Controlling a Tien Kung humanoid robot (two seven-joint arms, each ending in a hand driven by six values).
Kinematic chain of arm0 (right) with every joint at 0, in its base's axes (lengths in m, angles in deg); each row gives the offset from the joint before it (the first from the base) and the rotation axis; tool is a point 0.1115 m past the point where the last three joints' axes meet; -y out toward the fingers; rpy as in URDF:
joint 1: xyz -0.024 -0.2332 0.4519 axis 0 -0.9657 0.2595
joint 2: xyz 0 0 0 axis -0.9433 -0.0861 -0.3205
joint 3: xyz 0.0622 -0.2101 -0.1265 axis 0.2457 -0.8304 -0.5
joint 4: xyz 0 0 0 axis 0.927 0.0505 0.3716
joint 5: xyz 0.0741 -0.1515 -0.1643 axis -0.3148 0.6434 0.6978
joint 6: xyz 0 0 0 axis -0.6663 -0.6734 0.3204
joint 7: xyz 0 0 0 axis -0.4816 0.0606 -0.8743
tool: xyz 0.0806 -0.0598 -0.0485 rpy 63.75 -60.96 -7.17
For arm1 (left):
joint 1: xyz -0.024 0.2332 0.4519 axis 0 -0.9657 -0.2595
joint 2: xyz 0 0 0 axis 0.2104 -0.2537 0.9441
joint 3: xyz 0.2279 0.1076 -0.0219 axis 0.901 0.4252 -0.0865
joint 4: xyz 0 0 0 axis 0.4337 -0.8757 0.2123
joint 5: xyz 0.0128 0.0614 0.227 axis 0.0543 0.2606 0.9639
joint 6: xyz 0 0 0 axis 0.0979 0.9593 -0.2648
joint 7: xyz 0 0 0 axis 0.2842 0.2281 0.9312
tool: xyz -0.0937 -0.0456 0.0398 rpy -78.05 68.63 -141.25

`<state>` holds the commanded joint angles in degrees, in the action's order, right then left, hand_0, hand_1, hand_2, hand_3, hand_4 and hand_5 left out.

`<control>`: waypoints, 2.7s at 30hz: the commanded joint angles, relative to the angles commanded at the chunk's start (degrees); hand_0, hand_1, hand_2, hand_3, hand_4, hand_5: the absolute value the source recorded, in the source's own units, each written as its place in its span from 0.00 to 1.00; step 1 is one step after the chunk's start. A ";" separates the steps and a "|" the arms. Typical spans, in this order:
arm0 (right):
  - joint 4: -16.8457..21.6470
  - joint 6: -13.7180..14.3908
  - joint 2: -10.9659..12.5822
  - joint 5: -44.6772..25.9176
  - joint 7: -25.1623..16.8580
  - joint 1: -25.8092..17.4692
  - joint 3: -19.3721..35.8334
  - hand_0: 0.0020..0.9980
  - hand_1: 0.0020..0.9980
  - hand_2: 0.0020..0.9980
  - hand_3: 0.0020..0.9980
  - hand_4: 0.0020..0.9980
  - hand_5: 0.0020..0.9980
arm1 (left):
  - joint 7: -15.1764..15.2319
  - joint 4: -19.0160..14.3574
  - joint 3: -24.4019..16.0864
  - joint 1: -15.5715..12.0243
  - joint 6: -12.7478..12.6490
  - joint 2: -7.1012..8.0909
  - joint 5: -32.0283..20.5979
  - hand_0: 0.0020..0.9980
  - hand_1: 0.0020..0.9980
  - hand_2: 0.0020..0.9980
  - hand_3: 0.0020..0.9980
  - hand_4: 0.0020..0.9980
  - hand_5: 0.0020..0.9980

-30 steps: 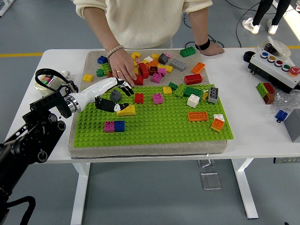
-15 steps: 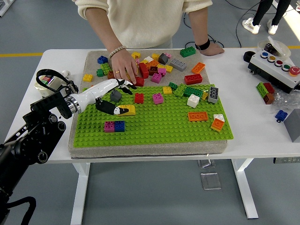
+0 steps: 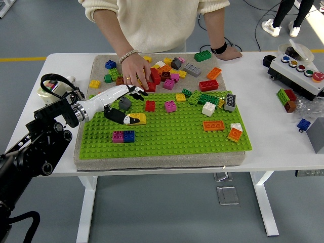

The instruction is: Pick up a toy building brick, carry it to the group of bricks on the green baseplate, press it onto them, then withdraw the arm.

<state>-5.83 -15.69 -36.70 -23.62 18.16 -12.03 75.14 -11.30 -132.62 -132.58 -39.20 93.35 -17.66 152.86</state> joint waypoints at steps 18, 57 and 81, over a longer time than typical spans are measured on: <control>0.00 -0.24 0.12 -0.18 0.13 0.43 0.37 0.73 0.66 0.71 0.58 0.92 0.50 | -0.45 0.12 -0.34 0.83 -0.26 -0.29 0.12 0.84 0.76 0.72 0.78 0.87 0.07; 0.00 0.27 -0.14 -0.19 -0.45 0.93 0.11 0.73 0.66 0.71 0.59 0.92 0.50 | -0.12 2.42 -1.32 1.19 -1.77 -0.70 -0.35 0.81 0.72 0.60 0.65 0.65 0.00; 0.00 0.50 -0.35 -0.39 -0.74 0.79 -0.28 0.73 0.66 0.71 0.59 0.92 0.50 | 0.84 4.17 -2.02 1.36 0.33 -1.03 4.00 0.85 0.76 0.71 0.78 0.85 0.03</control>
<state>-5.83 -15.19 -37.04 -24.01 17.42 -11.24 74.86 -10.46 -128.45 -134.60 -37.83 93.68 -18.69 156.86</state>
